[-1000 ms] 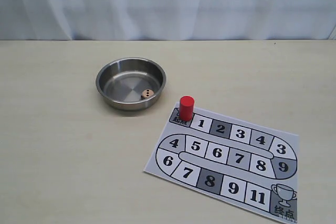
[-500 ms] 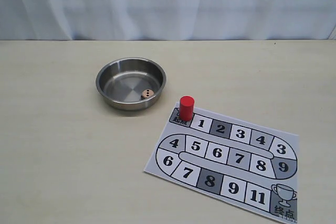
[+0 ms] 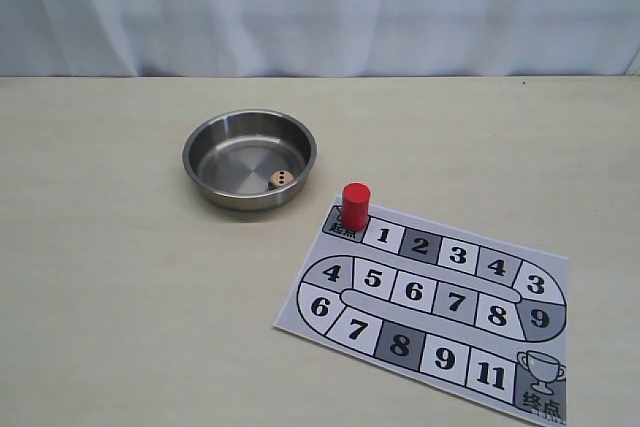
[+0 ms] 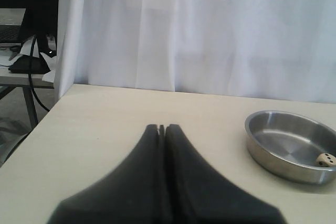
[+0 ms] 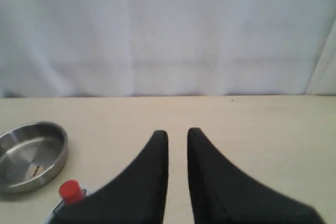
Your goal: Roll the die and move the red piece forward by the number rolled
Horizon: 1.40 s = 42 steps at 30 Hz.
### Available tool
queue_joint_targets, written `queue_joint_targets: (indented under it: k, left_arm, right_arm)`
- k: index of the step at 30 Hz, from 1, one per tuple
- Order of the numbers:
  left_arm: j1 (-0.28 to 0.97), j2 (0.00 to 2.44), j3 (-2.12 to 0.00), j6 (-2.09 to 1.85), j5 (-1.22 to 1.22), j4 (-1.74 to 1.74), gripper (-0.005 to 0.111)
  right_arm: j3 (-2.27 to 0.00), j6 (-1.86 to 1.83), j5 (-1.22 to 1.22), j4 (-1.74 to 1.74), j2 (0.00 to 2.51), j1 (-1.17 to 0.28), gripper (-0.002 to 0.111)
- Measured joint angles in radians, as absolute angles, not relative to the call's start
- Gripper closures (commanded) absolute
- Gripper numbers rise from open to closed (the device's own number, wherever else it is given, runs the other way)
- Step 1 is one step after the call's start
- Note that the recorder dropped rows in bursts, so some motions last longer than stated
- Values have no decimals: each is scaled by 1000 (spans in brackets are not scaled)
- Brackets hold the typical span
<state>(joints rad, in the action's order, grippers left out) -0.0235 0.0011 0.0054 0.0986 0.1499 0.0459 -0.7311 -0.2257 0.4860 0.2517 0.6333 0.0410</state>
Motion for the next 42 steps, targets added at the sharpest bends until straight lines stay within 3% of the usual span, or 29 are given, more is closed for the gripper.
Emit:
queue_joint_targets:
  k: [3, 10, 28, 37, 42]
  left_arm:
    - [-23, 1, 5, 99, 150, 46, 107]
    - [-23, 1, 5, 99, 150, 46, 107]
    - [-23, 1, 5, 99, 150, 46, 107]
    - [-23, 1, 5, 99, 150, 46, 107]
    - [-23, 1, 5, 99, 150, 46, 107]
  right_arm:
    - [-785, -441, 554, 469, 765, 41, 61]
    - [-923, -695, 754, 721, 1055, 38, 61]
    - [-1340, -391, 793, 311, 1556, -384, 61]
    - [-1622, -350, 894, 283, 1822, -491, 60]
    - [-1746, -349, 905, 281, 1960, -508, 47]
